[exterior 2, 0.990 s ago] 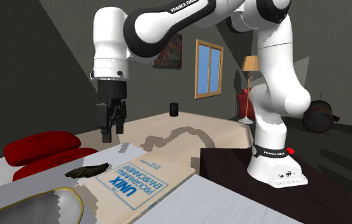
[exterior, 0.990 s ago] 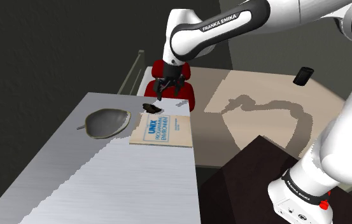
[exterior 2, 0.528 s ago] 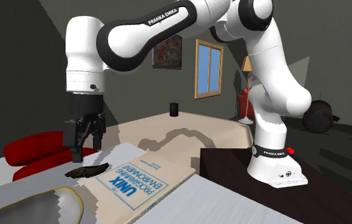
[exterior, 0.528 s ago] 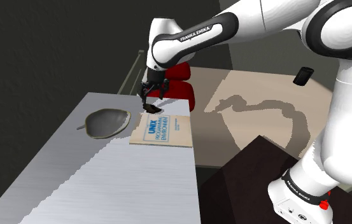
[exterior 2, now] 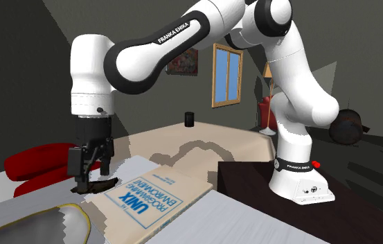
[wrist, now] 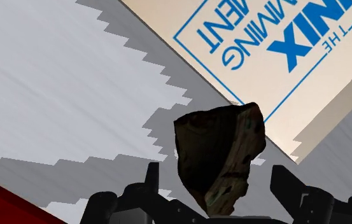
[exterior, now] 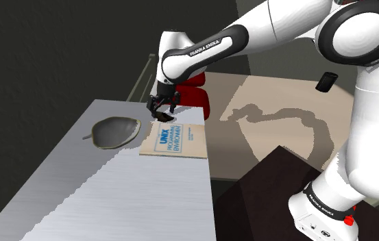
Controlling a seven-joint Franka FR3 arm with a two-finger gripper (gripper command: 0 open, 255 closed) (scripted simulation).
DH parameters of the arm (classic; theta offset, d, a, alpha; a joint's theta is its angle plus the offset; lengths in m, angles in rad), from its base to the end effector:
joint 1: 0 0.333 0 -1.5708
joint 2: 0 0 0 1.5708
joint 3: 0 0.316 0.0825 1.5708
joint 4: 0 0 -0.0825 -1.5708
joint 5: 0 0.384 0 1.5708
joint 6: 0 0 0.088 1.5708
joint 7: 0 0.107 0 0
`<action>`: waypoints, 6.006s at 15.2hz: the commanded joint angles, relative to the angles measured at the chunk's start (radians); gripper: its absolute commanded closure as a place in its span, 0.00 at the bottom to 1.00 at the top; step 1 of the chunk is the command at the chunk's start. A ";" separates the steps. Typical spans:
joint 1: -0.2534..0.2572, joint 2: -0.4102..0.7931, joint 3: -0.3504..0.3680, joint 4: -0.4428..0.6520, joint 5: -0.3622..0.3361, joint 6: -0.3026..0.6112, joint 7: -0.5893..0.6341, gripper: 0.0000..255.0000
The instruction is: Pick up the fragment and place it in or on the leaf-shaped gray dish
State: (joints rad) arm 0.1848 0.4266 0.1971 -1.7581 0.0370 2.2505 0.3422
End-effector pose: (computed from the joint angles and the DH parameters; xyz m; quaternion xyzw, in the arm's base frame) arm 0.6183 0.2368 0.3367 -0.9978 0.0014 -0.0147 0.0644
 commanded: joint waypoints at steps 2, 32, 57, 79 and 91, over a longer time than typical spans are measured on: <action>0.000 0.001 0.000 0.000 0.000 0.002 0.000 0.00; 0.106 0.091 -0.050 0.126 -0.212 -0.026 0.059 0.00; 0.103 0.046 -0.043 0.167 -0.199 -0.111 0.046 1.00; 0.226 0.129 -0.012 0.507 -0.221 -0.379 0.155 1.00; 0.416 0.468 -0.016 1.054 -0.267 -0.597 0.265 1.00</action>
State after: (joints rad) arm 0.6008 0.9004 0.1799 -0.6801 -0.2297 1.6344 0.6012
